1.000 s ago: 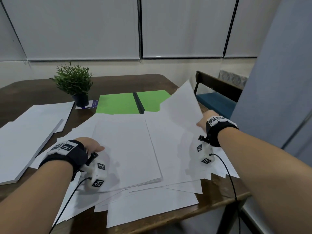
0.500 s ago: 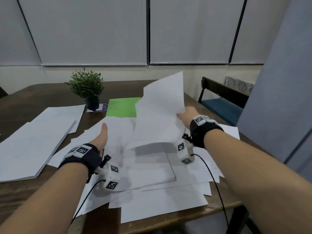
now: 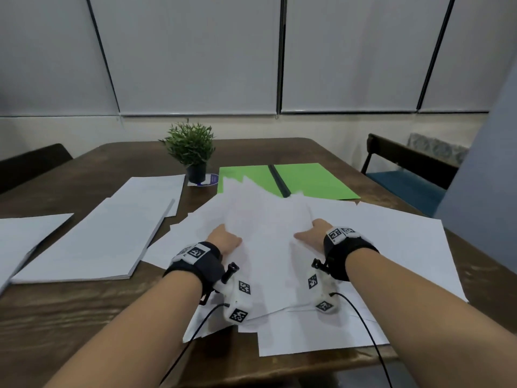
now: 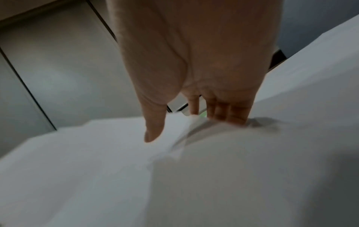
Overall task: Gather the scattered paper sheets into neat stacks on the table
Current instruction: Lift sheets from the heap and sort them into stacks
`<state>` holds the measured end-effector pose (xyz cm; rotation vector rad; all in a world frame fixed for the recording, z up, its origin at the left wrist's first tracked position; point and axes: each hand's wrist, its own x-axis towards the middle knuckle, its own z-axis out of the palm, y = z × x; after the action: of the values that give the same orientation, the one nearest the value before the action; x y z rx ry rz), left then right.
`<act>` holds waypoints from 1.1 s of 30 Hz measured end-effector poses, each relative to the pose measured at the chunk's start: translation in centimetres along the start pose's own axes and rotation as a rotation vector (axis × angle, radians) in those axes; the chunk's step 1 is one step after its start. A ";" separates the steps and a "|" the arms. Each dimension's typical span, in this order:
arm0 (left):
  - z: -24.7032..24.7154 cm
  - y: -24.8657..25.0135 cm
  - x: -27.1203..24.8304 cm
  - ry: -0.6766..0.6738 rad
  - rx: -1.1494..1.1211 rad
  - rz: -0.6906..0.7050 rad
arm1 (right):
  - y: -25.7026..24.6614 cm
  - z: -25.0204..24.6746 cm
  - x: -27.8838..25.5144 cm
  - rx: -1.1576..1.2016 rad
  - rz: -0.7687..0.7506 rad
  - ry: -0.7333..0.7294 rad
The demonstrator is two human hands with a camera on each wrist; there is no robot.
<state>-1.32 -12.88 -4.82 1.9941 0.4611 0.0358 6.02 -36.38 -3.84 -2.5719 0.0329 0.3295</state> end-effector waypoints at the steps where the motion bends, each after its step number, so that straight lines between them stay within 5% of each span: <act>1: -0.5 -0.3 0.0 0.018 -0.074 0.049 | -0.2 0.0 0.0 0.078 0.022 0.002; 5: -4.1 2.0 -3.9 -0.003 -0.401 0.295 | -2.2 0.0 -0.5 0.499 -0.010 0.064; 11: -10.9 4.4 -6.3 0.262 -0.481 0.543 | -11.1 -1.2 -4.5 1.119 -0.463 0.145; 20: -15.3 2.8 -6.4 0.628 -0.392 0.680 | -17.9 1.2 -7.5 1.087 -0.591 -0.017; 30: -16.2 2.7 -6.0 0.718 -0.448 0.720 | -18.5 1.0 -6.9 1.144 -0.564 -0.038; 33: -15.8 1.3 -5.6 0.632 -0.440 0.608 | -17.6 2.4 -6.5 1.068 -0.529 -0.100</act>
<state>-9.62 -1.65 4.57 1.5844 0.1912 1.0739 0.72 -20.42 4.79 -1.4286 -0.3935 0.1595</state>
